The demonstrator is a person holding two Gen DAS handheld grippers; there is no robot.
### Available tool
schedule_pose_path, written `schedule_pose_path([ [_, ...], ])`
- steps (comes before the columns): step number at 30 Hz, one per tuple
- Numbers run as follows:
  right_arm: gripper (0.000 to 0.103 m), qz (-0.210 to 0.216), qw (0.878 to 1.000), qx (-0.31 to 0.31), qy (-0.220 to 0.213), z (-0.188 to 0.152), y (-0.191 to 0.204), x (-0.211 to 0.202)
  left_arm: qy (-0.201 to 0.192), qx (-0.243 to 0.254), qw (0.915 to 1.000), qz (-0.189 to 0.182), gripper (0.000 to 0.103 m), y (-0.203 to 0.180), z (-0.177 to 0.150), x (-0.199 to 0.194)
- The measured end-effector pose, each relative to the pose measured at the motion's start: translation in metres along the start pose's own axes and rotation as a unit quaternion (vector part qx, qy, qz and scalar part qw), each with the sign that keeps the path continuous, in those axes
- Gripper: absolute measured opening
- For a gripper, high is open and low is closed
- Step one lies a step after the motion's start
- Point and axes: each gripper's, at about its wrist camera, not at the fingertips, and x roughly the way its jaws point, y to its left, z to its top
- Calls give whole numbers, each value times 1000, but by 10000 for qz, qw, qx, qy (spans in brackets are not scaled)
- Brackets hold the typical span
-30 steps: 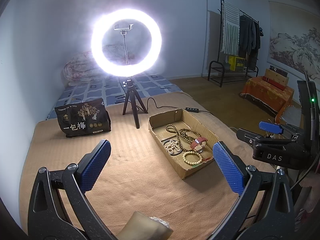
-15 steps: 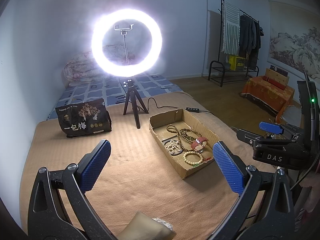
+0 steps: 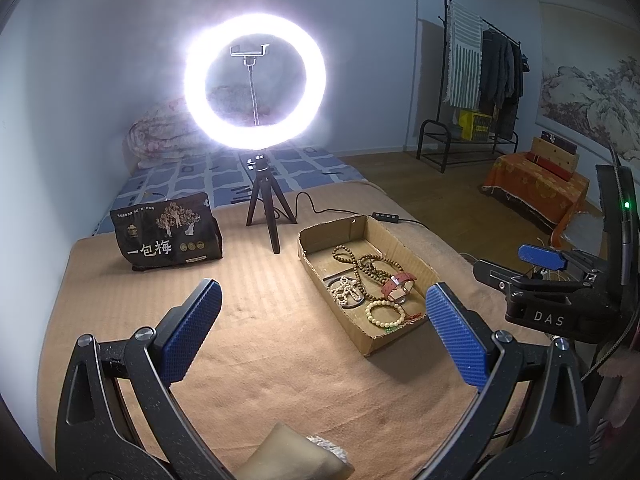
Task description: Organize jewelry
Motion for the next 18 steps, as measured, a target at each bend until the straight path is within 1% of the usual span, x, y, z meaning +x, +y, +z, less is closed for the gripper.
schedule_pose_path([
  [12, 81, -5, 10000, -14, 13, -1, 1, 0, 2, -14, 10000, 18, 103, 0, -2, 0],
  [18, 81, -2, 10000, -5, 16, -1, 1, 0, -76, -41, 9999, 122, 103, 2, 0, -1],
])
